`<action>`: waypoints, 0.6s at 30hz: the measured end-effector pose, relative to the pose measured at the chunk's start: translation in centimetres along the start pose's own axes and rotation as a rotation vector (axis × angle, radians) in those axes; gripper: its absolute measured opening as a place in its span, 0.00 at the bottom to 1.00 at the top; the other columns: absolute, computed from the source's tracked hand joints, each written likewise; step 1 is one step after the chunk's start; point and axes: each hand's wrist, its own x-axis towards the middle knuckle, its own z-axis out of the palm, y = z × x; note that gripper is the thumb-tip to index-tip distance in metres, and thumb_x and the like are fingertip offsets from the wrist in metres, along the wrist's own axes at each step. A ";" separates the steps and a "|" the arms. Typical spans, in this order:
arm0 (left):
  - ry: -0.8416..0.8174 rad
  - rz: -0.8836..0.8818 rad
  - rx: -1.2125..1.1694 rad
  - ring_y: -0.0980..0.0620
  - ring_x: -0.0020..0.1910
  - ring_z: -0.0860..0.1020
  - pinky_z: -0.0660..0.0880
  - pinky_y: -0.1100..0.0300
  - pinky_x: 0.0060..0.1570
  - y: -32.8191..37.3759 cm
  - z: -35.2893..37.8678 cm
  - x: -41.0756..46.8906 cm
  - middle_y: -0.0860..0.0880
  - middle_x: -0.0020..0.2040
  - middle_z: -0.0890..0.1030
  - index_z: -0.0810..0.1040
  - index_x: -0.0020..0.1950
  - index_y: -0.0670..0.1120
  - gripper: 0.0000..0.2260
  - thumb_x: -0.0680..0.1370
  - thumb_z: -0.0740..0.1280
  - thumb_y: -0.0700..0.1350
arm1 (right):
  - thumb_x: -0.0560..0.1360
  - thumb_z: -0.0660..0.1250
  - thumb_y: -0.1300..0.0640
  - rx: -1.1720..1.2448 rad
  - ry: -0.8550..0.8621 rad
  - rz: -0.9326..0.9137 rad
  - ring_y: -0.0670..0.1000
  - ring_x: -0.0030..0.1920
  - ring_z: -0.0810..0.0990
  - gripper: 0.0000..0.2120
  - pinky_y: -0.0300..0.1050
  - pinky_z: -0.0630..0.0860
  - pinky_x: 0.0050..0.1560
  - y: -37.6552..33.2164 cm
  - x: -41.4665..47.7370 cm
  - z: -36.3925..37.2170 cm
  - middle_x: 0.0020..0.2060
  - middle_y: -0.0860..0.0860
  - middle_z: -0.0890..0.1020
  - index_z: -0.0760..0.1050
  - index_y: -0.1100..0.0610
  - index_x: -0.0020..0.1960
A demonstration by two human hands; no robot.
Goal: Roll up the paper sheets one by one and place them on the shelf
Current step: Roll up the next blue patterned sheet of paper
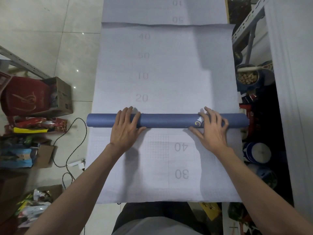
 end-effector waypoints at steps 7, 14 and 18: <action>0.033 -0.005 -0.025 0.40 0.42 0.77 0.74 0.45 0.53 -0.3 -0.9 1.1 0.41 0.45 0.80 0.77 0.61 0.38 0.25 0.82 0.59 0.60 | 0.74 0.60 0.32 -0.079 -0.045 0.034 0.57 0.65 0.68 0.30 0.56 0.56 0.63 0.3 1.3 -1.1 0.60 0.53 0.77 0.72 0.50 0.69; -0.011 0.014 0.031 0.35 0.60 0.76 0.70 0.40 0.66 0.2 -0.3 0.0 0.35 0.62 0.76 0.74 0.69 0.38 0.30 0.80 0.65 0.62 | 0.73 0.67 0.34 -0.009 -0.021 0.014 0.59 0.73 0.66 0.32 0.58 0.55 0.67 -0.4 0.4 -0.9 0.71 0.58 0.70 0.73 0.53 0.68; 0.038 0.027 0.035 0.37 0.48 0.78 0.75 0.43 0.54 -0.5 -0.2 0.7 0.38 0.53 0.79 0.73 0.71 0.38 0.30 0.79 0.66 0.60 | 0.72 0.66 0.33 -0.065 -0.041 0.026 0.59 0.66 0.72 0.33 0.59 0.59 0.65 -0.3 0.8 -1.1 0.62 0.56 0.75 0.73 0.54 0.69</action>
